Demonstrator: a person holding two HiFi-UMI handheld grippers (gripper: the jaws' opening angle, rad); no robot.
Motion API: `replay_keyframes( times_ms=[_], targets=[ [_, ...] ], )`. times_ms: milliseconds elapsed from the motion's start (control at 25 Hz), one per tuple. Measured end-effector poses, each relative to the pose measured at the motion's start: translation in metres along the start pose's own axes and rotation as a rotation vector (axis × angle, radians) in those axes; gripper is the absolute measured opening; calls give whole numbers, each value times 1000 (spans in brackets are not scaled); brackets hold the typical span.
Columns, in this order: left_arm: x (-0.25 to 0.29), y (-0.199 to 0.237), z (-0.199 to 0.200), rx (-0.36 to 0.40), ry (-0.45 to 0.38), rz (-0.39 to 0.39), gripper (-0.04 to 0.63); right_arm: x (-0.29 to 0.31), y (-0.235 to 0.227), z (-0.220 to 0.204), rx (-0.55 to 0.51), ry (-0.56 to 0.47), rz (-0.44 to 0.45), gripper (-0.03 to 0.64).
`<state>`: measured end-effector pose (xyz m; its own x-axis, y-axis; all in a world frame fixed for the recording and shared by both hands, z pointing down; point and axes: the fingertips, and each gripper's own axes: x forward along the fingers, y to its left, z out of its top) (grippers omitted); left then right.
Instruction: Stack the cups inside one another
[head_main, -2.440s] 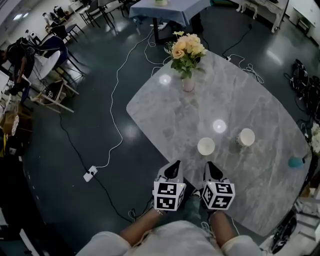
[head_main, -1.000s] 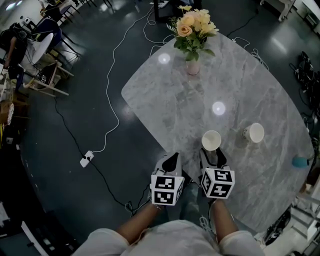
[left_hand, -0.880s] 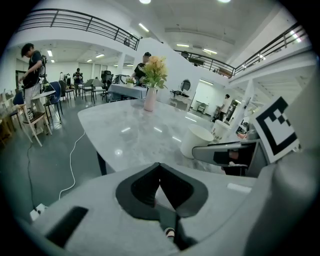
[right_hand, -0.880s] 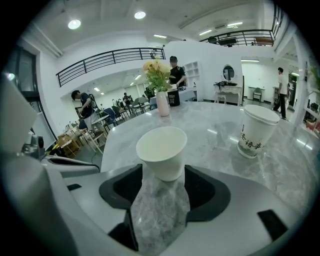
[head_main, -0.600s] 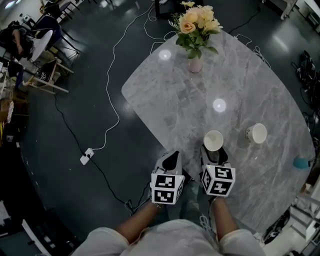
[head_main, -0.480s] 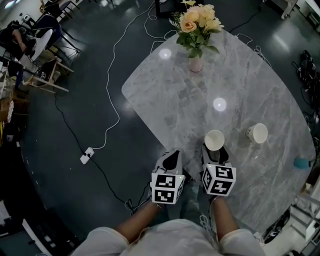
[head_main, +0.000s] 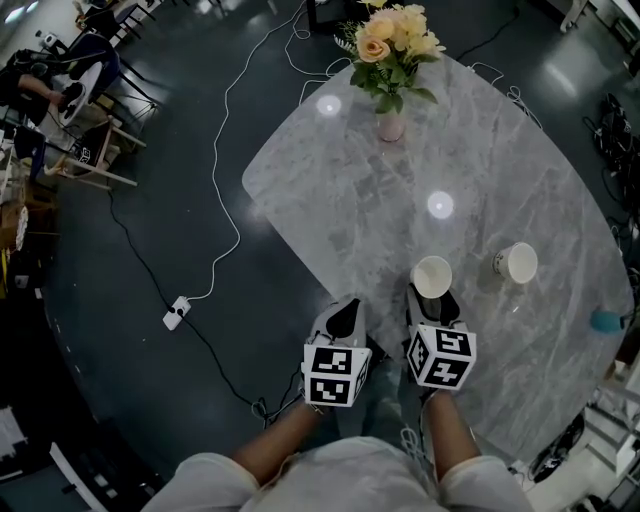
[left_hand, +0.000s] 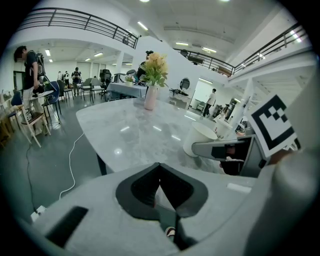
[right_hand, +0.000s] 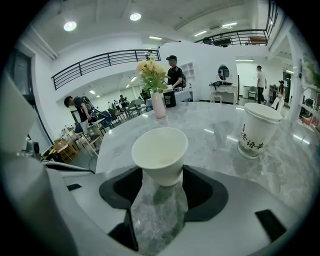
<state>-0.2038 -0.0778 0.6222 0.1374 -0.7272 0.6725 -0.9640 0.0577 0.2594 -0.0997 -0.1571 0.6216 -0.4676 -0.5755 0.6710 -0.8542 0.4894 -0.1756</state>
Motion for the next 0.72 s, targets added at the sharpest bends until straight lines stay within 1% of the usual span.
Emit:
replay_keyframes(
  times_ms=[720],
  targets=[
    [-4,-14,8,9,-16,-41,-3,-21,-4,3,29,-35,-21,224]
  ],
)
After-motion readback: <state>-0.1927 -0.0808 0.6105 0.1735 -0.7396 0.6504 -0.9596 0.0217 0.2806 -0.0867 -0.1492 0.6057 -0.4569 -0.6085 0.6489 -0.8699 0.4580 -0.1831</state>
